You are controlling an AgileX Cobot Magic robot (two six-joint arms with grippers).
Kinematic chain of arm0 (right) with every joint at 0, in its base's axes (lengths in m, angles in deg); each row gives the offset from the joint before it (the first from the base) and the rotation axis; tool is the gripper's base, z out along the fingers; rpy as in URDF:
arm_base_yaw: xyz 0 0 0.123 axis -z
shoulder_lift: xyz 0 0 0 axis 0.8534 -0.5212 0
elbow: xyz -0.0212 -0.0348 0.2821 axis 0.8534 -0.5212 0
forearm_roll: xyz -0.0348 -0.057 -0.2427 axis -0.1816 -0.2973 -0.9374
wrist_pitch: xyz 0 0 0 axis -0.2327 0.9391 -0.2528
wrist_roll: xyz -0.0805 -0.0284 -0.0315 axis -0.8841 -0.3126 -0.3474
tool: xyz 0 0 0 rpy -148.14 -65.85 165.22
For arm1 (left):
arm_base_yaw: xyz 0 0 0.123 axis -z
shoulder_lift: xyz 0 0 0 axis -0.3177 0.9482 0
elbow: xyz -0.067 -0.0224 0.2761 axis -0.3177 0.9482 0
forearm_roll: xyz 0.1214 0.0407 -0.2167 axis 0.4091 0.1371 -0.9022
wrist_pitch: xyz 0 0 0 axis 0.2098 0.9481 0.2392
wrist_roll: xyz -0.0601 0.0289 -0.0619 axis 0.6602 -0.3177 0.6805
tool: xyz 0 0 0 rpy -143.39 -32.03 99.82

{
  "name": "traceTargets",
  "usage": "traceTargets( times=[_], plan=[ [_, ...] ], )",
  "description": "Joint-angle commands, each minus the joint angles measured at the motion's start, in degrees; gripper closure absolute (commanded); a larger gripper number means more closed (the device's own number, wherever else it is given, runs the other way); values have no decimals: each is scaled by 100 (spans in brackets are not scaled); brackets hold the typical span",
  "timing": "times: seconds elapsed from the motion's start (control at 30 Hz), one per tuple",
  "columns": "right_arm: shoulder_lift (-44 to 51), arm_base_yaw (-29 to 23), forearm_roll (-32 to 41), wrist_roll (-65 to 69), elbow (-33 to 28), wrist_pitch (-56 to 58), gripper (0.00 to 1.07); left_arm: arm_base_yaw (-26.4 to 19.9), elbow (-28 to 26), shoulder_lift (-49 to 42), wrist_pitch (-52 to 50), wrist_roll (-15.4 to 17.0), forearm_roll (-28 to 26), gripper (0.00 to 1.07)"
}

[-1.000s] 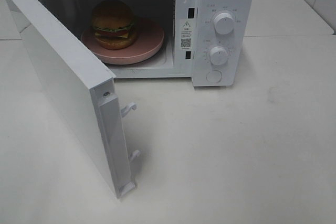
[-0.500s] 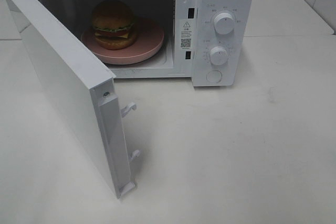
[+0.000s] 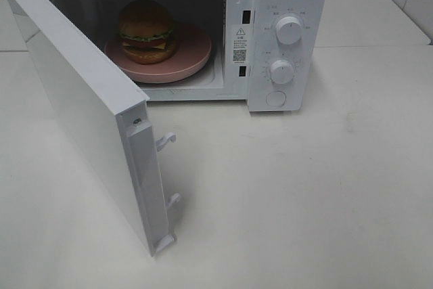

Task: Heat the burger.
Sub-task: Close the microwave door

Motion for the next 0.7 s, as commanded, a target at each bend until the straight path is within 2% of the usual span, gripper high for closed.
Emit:
traceTargets(
  times=[0.03, 0.7],
  plan=[
    [160, 17, -23, 17, -23, -63, 31, 23, -6, -74, -74, 29, -11, 9],
    [160, 17, -23, 17, -23, -63, 31, 23, -6, -74, -74, 29, -11, 9]
  ],
)
